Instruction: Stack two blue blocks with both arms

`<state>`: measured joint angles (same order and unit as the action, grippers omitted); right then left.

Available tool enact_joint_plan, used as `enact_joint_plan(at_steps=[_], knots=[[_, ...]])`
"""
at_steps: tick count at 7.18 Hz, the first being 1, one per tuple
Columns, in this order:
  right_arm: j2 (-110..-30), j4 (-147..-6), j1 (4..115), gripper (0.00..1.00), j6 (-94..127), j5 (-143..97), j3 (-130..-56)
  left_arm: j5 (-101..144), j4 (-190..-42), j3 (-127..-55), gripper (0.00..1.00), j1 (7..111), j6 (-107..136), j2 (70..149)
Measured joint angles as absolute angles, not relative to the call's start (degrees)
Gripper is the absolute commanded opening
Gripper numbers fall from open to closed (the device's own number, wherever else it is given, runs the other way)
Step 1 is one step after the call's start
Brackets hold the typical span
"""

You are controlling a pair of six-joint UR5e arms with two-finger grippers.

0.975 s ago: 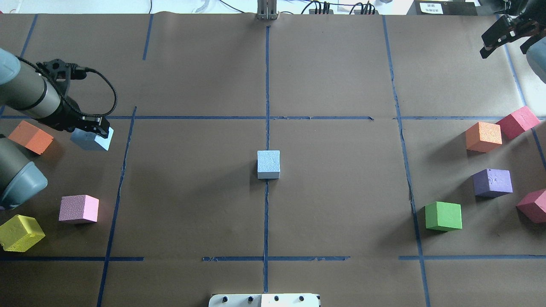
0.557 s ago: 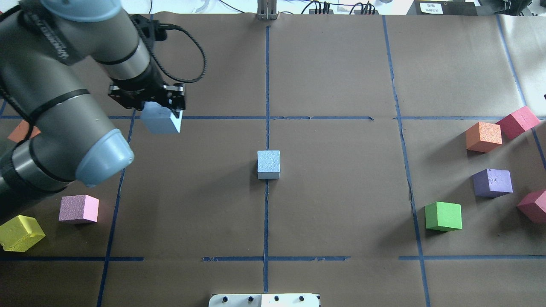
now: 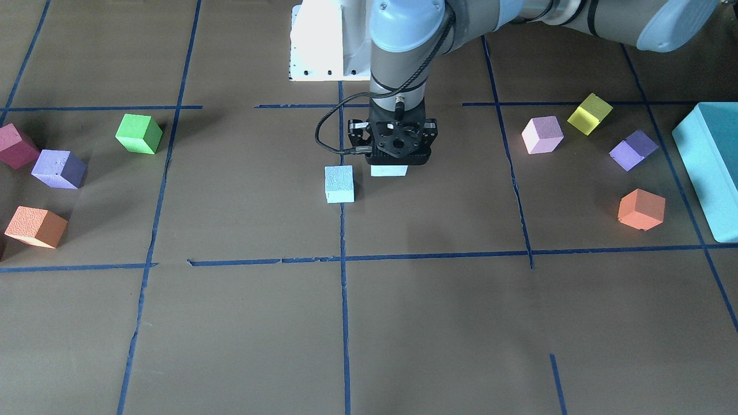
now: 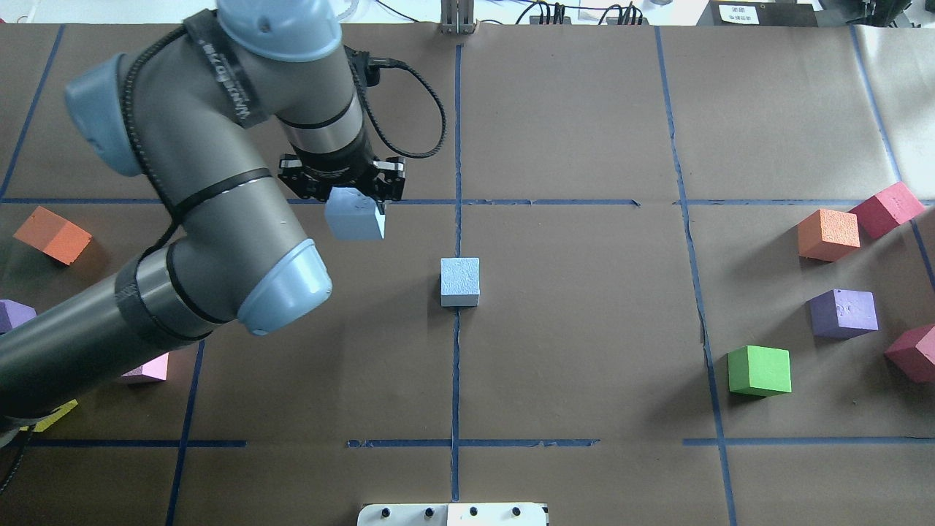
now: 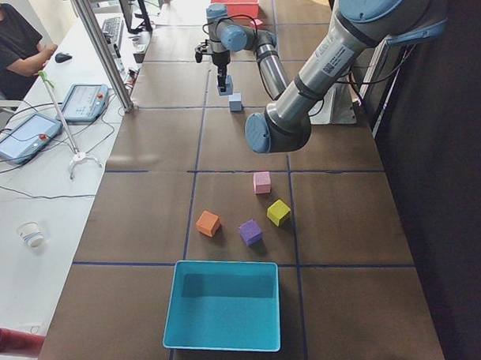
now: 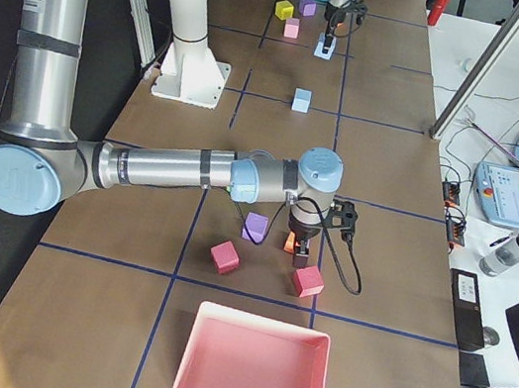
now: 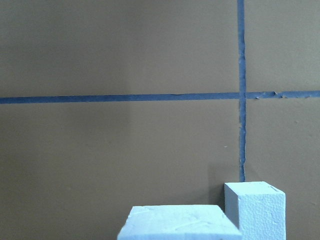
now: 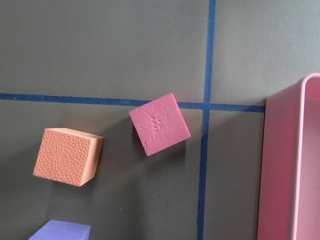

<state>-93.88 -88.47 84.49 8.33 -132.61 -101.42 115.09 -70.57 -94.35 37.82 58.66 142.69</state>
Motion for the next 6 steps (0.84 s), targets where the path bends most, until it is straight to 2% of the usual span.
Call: enact_joint_plan(at_steps=[3,6], knots=[[-95.8,-87.7,85.6,1.00,8.5,-134.2,-101.2,113.0,-77.6,-87.0,0.00,34.0,61.1,145.1],[-96.0,-87.6,85.6,1.00,8.7,-135.6,-101.1,111.0,-82.8,-83.8,0.01,31.3,64.8,145.5]])
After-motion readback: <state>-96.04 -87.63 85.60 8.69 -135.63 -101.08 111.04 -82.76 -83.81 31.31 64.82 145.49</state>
